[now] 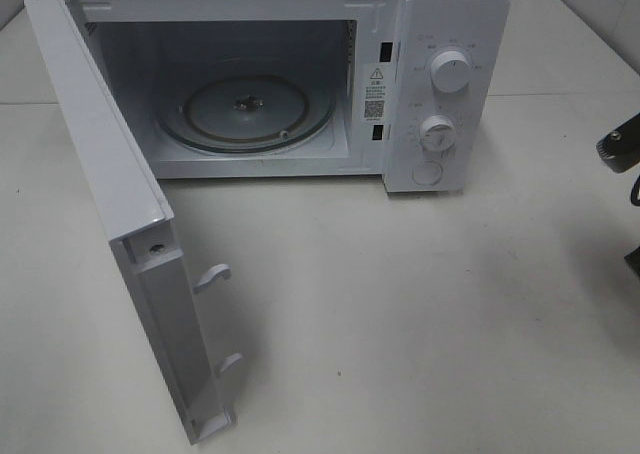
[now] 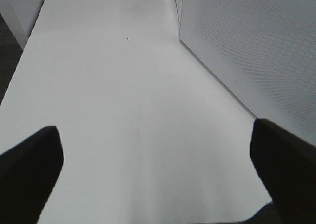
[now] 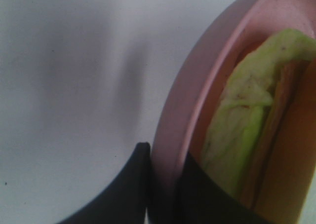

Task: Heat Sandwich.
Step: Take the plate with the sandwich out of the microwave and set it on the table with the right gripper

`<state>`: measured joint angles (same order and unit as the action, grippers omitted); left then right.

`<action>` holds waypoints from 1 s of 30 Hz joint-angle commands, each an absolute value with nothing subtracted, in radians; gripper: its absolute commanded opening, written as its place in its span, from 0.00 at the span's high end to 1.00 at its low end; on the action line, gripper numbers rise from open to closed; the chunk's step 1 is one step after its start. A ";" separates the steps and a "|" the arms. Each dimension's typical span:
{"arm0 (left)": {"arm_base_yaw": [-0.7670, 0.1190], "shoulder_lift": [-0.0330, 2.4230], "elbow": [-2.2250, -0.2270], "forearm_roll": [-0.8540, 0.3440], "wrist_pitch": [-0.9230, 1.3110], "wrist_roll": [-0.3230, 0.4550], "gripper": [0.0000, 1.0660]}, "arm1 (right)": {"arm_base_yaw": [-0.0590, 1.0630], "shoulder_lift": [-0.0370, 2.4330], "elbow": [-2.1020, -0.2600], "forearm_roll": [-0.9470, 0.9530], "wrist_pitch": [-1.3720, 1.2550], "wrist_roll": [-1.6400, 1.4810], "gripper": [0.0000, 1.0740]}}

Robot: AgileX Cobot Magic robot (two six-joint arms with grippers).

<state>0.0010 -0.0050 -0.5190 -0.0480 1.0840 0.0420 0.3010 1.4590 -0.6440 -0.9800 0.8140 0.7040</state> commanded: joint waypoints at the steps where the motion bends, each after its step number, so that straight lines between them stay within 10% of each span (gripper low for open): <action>1: 0.000 -0.021 -0.517 -0.050 1.071 0.036 0.08 | 0.285 1.493 -0.662 -1.012 0.835 0.755 0.96; 30: 0.000 -0.021 -0.517 -0.050 1.071 0.036 0.08 | 0.279 1.842 -0.694 -1.120 0.703 0.977 0.93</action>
